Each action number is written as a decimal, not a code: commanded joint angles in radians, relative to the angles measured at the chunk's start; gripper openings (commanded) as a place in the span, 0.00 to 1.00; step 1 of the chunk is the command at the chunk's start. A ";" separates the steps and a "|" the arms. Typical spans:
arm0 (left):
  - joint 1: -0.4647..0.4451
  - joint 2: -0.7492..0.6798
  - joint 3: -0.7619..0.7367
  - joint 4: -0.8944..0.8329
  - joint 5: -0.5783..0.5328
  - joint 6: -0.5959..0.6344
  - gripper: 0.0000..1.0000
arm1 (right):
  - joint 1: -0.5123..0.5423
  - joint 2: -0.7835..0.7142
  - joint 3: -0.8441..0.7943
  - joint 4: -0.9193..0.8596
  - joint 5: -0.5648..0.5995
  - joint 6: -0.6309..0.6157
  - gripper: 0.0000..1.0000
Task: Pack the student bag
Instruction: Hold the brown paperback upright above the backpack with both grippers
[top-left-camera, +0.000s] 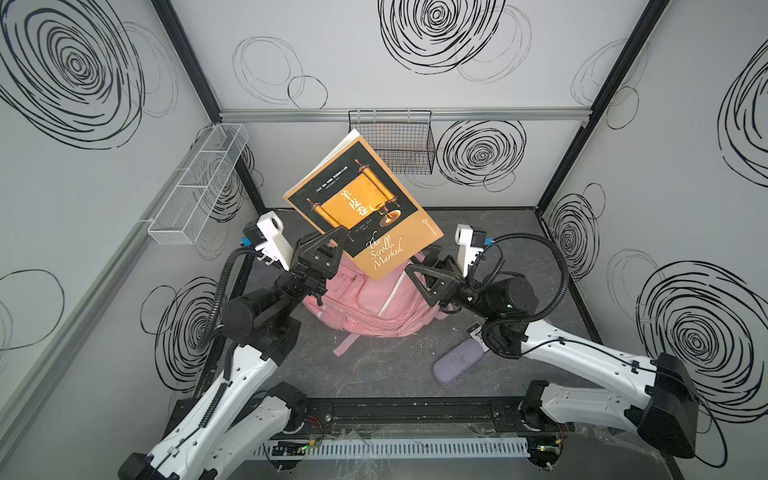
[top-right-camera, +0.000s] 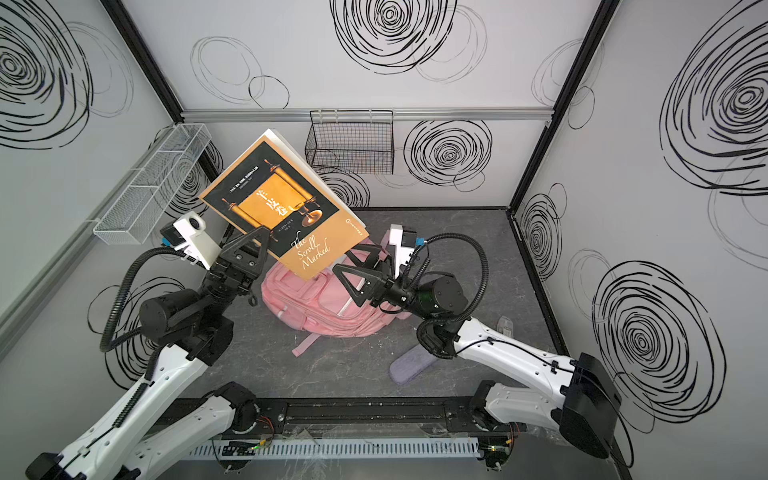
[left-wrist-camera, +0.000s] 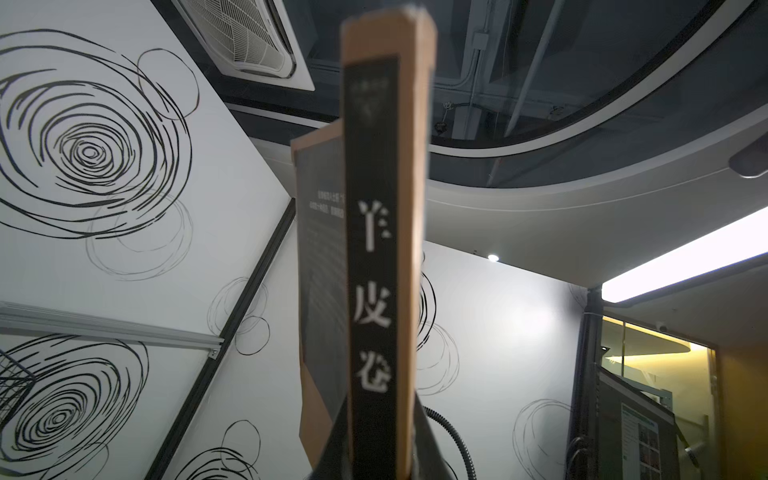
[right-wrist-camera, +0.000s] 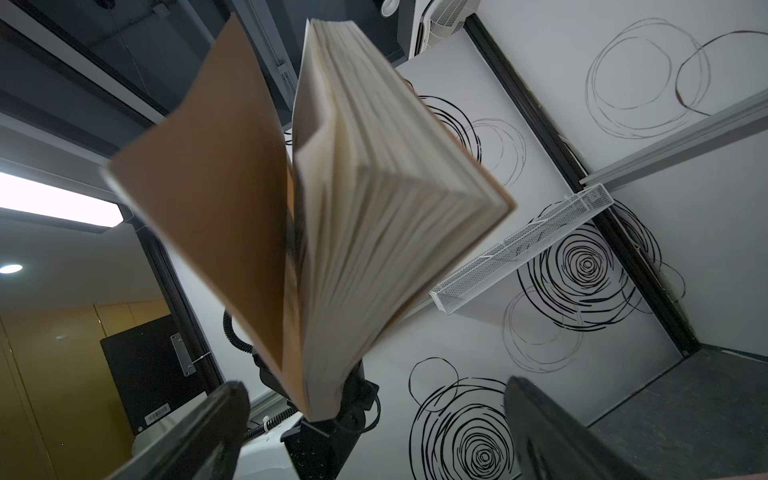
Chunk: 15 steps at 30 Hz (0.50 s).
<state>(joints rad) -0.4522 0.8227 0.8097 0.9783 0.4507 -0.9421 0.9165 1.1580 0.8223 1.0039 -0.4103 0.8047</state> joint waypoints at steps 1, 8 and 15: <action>-0.051 -0.026 -0.021 0.133 -0.083 0.087 0.00 | 0.008 -0.006 0.049 0.139 0.010 0.008 1.00; -0.145 -0.037 -0.095 0.157 -0.189 0.180 0.00 | 0.033 -0.001 0.058 0.234 0.025 0.003 0.97; -0.218 -0.040 -0.125 0.186 -0.286 0.225 0.00 | 0.056 0.000 0.039 0.286 0.059 -0.006 0.87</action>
<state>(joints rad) -0.6495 0.8021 0.6827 1.0302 0.2516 -0.7650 0.9581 1.1595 0.8513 1.1862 -0.3683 0.8047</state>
